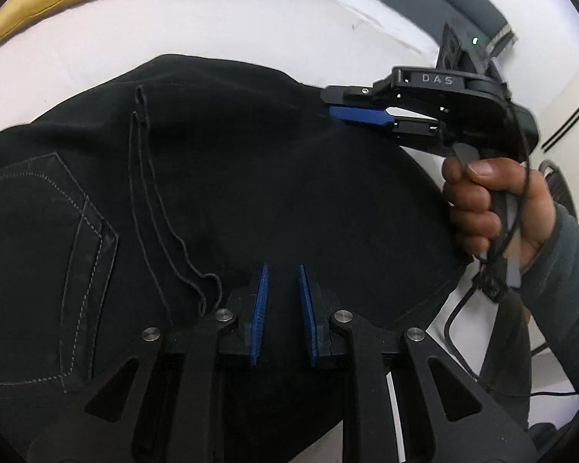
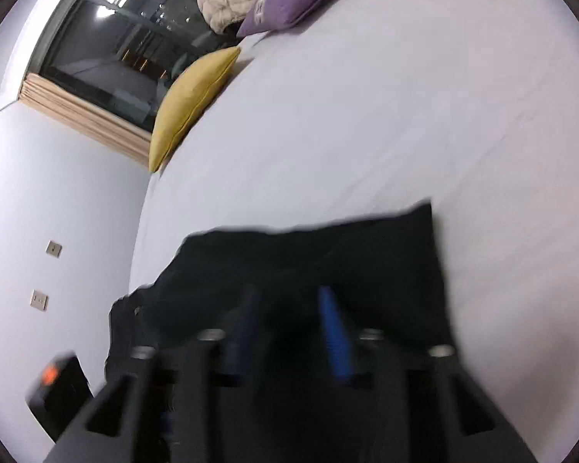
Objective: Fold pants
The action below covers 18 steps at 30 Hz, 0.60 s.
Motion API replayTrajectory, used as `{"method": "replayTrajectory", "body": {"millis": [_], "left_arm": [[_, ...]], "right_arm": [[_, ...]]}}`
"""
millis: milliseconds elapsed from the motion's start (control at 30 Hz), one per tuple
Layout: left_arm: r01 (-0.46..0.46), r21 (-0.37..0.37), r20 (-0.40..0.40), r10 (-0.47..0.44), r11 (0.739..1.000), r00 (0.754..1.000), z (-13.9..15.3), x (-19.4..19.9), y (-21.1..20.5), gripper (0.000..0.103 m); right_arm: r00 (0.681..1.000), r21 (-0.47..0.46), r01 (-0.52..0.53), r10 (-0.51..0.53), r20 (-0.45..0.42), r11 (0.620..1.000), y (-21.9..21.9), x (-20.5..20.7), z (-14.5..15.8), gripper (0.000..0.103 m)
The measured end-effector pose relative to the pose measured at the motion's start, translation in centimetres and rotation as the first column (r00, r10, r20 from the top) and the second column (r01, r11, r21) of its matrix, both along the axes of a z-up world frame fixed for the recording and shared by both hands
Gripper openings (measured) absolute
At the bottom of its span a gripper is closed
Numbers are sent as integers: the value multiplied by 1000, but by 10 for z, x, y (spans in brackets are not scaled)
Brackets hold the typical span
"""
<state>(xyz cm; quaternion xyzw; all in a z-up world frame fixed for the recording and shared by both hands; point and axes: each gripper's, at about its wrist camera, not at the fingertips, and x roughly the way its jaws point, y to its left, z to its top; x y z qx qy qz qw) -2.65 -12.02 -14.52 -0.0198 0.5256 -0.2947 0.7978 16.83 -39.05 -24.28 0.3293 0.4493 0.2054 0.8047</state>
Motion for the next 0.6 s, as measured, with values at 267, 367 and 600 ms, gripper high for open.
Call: {"method": "replayTrajectory", "body": {"millis": [267,367,600], "left_arm": [[-16,54,13,15,998,1000,-1,-4,-10,16],[-17,74,19,16,997,1000,-2,-4,-18,16],[-26,86,11,25,996,1000,-5,-5,-45,16]], "right_arm": [[998,76,-12,7,62,997,-7,-95,42,35],[998,97,-56,56,4,994,3,-129,20,49],[995,7,36,-35,-93,999,-22,-166,11,25]]}}
